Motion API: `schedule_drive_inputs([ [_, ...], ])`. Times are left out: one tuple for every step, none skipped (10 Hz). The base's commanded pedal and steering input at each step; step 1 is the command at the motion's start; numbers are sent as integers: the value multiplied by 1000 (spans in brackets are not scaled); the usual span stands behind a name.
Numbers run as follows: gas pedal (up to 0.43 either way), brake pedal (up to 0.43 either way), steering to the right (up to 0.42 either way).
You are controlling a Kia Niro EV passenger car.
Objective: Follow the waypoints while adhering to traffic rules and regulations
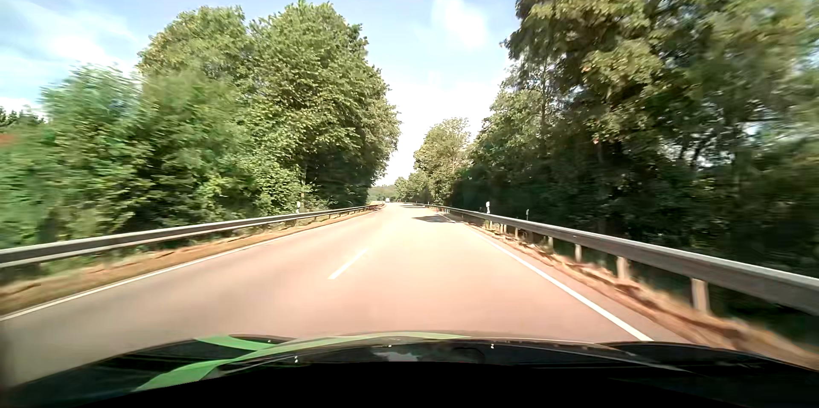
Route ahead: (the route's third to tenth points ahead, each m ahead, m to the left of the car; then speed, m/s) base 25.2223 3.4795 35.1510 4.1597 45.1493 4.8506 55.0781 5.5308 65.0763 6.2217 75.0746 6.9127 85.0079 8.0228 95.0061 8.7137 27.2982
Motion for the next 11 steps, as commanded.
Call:
schedule_drive_inputs([
  [260,0,-9],
  [260,0,-9],
  [260,0,-9],
  [268,0,-9],
  [280,0,-10],
  [287,0,-9],
  [299,0,-9],
  [311,0,-9],
  [319,0,-10],
  [319,0,-9],
  [331,0,-9],
])
